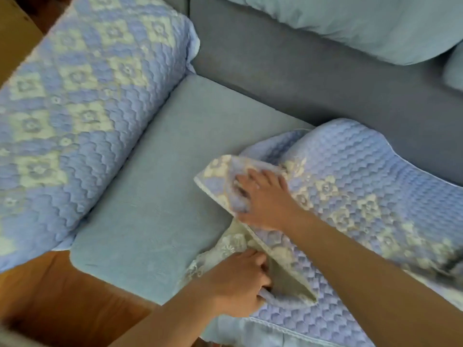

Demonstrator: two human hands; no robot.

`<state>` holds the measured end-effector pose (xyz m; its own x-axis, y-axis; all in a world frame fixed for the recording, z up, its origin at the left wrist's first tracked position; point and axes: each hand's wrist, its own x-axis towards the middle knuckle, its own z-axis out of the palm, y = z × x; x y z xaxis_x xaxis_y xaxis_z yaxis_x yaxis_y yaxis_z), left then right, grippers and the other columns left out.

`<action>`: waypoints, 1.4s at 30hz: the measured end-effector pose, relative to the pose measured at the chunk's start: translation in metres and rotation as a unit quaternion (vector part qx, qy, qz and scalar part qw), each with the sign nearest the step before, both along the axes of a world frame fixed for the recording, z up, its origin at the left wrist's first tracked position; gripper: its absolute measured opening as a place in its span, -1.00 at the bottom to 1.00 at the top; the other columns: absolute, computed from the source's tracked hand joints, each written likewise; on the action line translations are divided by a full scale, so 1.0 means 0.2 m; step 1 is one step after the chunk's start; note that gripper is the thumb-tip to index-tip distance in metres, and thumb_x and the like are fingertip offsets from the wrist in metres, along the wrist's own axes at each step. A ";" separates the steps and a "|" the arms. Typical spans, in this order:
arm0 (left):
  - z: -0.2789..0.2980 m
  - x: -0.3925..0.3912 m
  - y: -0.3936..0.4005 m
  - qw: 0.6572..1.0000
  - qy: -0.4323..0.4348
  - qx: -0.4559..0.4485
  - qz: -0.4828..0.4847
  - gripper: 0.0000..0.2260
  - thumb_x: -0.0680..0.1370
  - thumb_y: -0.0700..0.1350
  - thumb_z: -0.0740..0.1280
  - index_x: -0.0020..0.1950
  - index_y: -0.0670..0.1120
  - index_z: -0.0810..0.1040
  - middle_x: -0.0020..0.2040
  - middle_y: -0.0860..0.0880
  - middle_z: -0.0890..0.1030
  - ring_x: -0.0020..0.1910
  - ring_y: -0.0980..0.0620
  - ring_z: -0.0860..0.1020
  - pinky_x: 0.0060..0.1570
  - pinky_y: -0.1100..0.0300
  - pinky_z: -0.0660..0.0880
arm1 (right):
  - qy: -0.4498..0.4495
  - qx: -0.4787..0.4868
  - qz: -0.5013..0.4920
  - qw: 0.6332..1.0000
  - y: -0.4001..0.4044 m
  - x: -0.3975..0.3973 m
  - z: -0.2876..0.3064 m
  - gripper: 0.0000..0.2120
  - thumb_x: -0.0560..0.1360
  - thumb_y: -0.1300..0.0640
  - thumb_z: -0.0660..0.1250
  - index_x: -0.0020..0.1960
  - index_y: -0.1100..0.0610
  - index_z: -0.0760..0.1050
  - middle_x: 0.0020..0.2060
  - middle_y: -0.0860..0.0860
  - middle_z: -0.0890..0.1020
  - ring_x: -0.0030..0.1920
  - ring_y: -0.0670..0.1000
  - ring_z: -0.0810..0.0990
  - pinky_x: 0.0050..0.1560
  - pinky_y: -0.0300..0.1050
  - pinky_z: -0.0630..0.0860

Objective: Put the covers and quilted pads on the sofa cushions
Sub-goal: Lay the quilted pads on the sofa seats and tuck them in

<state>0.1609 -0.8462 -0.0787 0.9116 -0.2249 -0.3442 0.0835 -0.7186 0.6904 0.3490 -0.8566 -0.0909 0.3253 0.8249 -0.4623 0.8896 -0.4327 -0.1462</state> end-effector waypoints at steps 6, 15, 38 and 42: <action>-0.04 -0.12 -0.16 0.972 0.212 -0.064 0.076 -0.80 0.43 0.08 0.31 -0.08 0.07 0.33 -0.18 0.07 0.48 -0.16 -0.05 0.54 -0.20 0.06 0.45 | -0.102 -0.203 -0.077 0.971 -0.42 0.18 -0.16 -0.46 0.55 -0.05 0.32 0.47 0.00 0.25 0.35 0.02 0.48 0.29 0.14 0.52 0.40 0.29 0.28; 0.00 -0.44 -0.32 0.948 0.272 0.008 0.165 -0.67 0.47 0.07 0.22 0.21 0.16 0.54 0.08 0.07 0.66 0.08 0.05 0.62 0.04 0.17 0.53 | -0.024 0.001 -0.705 0.709 -1.29 0.11 0.26 -0.76 0.64 0.28 0.17 0.18 0.33 0.54 0.04 0.30 0.61 0.03 0.26 0.61 -0.22 -0.06 0.41; 1.14 -0.54 -0.92 0.954 0.102 0.034 0.281 -0.71 0.49 0.07 0.41 -0.19 0.00 0.32 -0.34 0.14 0.46 -0.37 0.16 0.38 -0.35 0.25 0.34 | 0.069 -0.212 -0.273 0.936 -1.86 -0.18 0.26 -0.01 0.37 -0.11 0.47 0.57 -0.16 -0.11 0.55 0.03 0.01 0.53 0.32 0.02 0.39 0.49 0.11; 1.11 -0.67 -0.96 0.954 0.106 0.077 0.269 -0.63 0.39 0.09 0.50 -0.18 0.06 0.28 -0.34 0.06 0.46 -0.36 0.15 0.42 -0.39 0.25 0.32 | 0.058 -0.204 -0.367 0.906 -2.03 -0.20 0.19 -0.34 0.65 0.03 0.12 0.62 -0.10 -0.18 0.59 0.10 0.05 0.50 0.31 0.21 0.39 0.35 0.28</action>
<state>0.0266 -1.0390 0.1441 0.7872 0.3235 -0.5251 0.5947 -0.6240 0.5070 0.3083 -1.2628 -0.0522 0.6457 0.1591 -0.7468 0.3300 -0.9401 0.0851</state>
